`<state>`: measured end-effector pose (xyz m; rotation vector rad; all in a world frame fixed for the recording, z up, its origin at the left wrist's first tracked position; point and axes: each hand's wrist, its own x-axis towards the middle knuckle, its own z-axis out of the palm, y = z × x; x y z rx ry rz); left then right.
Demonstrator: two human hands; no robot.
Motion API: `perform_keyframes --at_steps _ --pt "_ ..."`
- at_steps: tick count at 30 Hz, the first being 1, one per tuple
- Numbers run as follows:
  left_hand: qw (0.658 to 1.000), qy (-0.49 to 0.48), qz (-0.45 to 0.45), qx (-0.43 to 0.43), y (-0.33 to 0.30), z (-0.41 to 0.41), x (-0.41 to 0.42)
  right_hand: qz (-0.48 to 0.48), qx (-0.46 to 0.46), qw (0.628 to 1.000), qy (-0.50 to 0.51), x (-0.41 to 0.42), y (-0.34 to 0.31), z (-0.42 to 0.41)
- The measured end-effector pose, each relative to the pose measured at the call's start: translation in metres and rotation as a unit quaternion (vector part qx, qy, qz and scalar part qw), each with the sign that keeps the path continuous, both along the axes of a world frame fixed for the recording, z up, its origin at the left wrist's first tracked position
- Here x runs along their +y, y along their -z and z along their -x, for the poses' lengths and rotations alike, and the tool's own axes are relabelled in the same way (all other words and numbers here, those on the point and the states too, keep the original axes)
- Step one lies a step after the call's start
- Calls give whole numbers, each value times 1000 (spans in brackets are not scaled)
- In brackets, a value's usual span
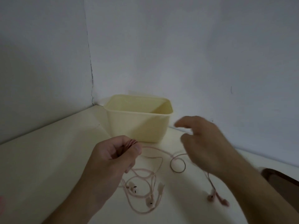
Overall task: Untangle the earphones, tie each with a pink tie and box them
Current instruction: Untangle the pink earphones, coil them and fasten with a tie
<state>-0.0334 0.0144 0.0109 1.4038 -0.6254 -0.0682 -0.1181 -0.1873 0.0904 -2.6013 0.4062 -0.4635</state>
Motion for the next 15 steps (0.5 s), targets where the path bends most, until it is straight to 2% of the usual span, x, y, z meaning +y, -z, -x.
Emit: perform_keyframes --at_steps 2,3,4,6,11,15 --pt "1000 -5 -6 -5 0 1 0 -148 0 984 -103 24 0 1" --pt "1000 -5 -5 -7 -1 2 1 -182 24 971 -152 32 5 -1" --pt "1000 -7 -4 -9 -2 2 1 -178 47 965 -186 39 11 -2" --pt "1000 -17 -3 -10 -3 2 2 -99 62 973 -200 44 20 -6" --pt "1000 -19 -3 9 -5 3 1 -50 -21 992 -111 21 10 -6" --pt "998 57 -39 14 -1 4 -3 -35 -76 989 -124 14 3 -2"
